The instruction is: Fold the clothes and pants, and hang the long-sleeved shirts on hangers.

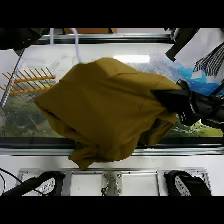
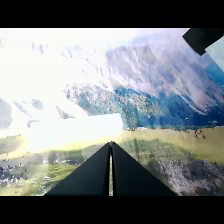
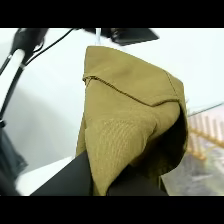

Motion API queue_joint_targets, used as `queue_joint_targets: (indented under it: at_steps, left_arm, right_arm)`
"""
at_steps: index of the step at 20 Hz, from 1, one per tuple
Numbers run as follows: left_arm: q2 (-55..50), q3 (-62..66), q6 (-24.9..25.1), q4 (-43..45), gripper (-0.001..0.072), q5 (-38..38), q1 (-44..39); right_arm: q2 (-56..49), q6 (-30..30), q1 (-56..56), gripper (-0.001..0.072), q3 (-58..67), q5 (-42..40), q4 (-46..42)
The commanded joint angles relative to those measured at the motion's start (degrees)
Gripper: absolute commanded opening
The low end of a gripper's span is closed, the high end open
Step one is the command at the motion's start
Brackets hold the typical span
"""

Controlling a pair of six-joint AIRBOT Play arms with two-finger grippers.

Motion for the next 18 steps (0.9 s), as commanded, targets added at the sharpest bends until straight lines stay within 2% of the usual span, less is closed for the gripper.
queue_joint_targets:
  at_steps: [1, 6, 10, 14, 18]
  left_arm:
    - [2.10, -0.02, 0.76, -0.96, 0.0013, 0.72, 0.72]
    - [2.54, -0.63, 1.25, -0.72, 0.0012, -2.23, 0.44]
    - [2.56, -4.96, 2.67, -0.66, 0.0012, -1.73, -3.50]
    - [2.51, -11.17, 4.96, -0.61, 0.0012, 2.56, -9.03]
    - [2.49, -15.15, 6.75, -0.63, 0.0012, 6.29, -11.08]
  right_arm:
    - [0.24, -2.97, -3.34, 0.0008, 1.79, -5.16, 2.71]
    - [1.81, -3.76, -17.99, 0.0008, 6.03, -14.69, 2.60]
    - [2.64, -3.69, -32.65, 0.0008, 9.20, -19.71, 1.16]
    - [4.13, -3.26, -44.46, 0.0008, 12.83, -29.46, -4.24]
    - [5.62, 0.59, -50.93, 0.0009, 16.94, -45.70, -17.59]
